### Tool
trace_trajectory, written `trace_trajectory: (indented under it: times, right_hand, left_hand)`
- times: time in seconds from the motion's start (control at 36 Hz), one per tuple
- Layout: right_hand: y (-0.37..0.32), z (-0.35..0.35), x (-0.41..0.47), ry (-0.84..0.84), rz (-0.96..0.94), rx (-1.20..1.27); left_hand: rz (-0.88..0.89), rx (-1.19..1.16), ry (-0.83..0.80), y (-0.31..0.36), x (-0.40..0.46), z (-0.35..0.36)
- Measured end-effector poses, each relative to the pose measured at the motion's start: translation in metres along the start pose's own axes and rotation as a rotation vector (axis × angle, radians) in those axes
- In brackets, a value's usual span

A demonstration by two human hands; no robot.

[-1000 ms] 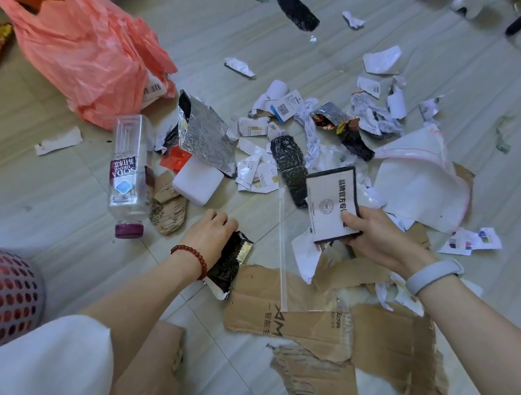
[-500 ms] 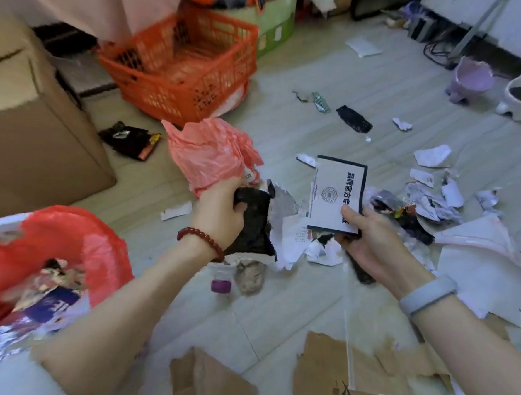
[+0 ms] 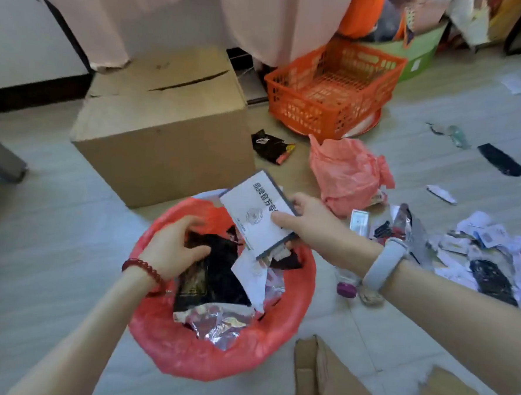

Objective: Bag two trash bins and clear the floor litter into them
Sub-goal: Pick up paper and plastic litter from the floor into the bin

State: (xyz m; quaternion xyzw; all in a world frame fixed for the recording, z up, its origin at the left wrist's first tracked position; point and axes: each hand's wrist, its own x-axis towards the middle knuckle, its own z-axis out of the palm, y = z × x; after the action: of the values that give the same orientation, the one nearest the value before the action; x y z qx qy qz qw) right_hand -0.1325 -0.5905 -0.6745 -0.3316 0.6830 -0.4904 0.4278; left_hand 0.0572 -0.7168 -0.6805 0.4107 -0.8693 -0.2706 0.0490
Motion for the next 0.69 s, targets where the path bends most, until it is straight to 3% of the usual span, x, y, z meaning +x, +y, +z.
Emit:
trace_trajectory:
  times: [0.06,0.11,0.19,0.31,0.39,0.53,0.61,0.69]
  right_hand:
    - [0.007,0.017,0.005,-0.07,-0.012,-0.278]
    - [0.016,0.03,0.008,-0.105,-0.076,-0.604]
    - [0.027,0.038,0.006,-0.051,-0.286,-0.976]
    - [0.028,0.035,0.0,-0.082,-0.475,-0.973]
    - [0.025,0.016,-0.005,0.059,-0.621,-0.78]
    - [0.041,-0.05,-0.003,0.293,-0.475,-0.661]
    - [0.075,-0.094,-0.001,0.429,-0.241,-0.687]
    - [0.115,-0.135,-0.006,0.529,0.001,-0.786]
  left_hand:
    - [-0.02,0.06,0.003,-0.015,-0.002,0.004]
    - [-0.073,0.083,0.108,-0.022,-0.003,0.003]
    - [-0.087,0.042,0.219,-0.02,-0.004,0.001]
    - [0.041,-0.042,0.263,-0.003,-0.001,0.004]
    - [0.15,-0.076,0.243,0.022,0.006,0.015]
    - [0.305,-0.083,0.148,0.085,0.024,0.051]
    - [0.352,-0.037,0.072,0.124,0.035,0.081]
    - [0.405,0.15,0.055,0.158,0.042,0.11]
